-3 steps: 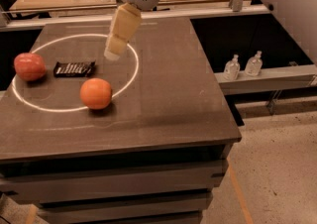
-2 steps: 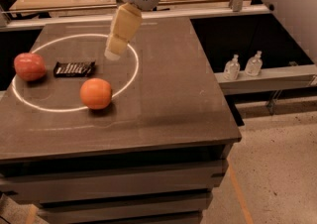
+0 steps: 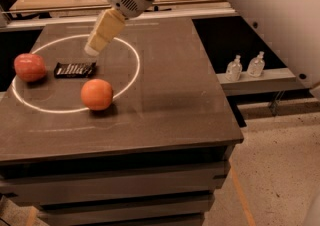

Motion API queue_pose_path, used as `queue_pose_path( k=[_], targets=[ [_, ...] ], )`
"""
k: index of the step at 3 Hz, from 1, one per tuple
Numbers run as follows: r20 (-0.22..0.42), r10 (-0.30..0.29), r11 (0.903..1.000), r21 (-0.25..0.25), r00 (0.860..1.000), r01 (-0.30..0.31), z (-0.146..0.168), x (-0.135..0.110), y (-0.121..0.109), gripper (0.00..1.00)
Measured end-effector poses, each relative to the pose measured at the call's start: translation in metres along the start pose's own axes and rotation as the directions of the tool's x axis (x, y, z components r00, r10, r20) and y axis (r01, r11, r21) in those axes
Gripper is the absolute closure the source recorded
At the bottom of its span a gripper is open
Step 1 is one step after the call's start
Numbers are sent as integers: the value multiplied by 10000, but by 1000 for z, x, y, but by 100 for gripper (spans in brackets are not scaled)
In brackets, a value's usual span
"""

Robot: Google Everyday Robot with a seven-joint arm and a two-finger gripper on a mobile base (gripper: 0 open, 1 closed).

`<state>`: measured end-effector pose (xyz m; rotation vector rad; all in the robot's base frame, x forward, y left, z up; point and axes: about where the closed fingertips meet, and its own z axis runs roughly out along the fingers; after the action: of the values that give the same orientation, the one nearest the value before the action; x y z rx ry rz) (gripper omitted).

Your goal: Pick apple

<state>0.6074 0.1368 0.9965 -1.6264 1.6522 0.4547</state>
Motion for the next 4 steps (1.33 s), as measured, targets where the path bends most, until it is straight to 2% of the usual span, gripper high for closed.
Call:
queue_pose_path(
  k=[1, 2, 3, 4],
  targets=[
    [220, -140, 9999, 23, 9997, 140, 36, -15, -20, 0],
    [427, -672, 9943, -803, 9968, 705, 109, -60, -17, 0],
    [654, -1387, 9734, -1750, 9882, 1482, 160, -102, 4, 0],
    [653, -1388, 9733, -1754, 9882, 1483, 160, -102, 4, 0]
  ],
)
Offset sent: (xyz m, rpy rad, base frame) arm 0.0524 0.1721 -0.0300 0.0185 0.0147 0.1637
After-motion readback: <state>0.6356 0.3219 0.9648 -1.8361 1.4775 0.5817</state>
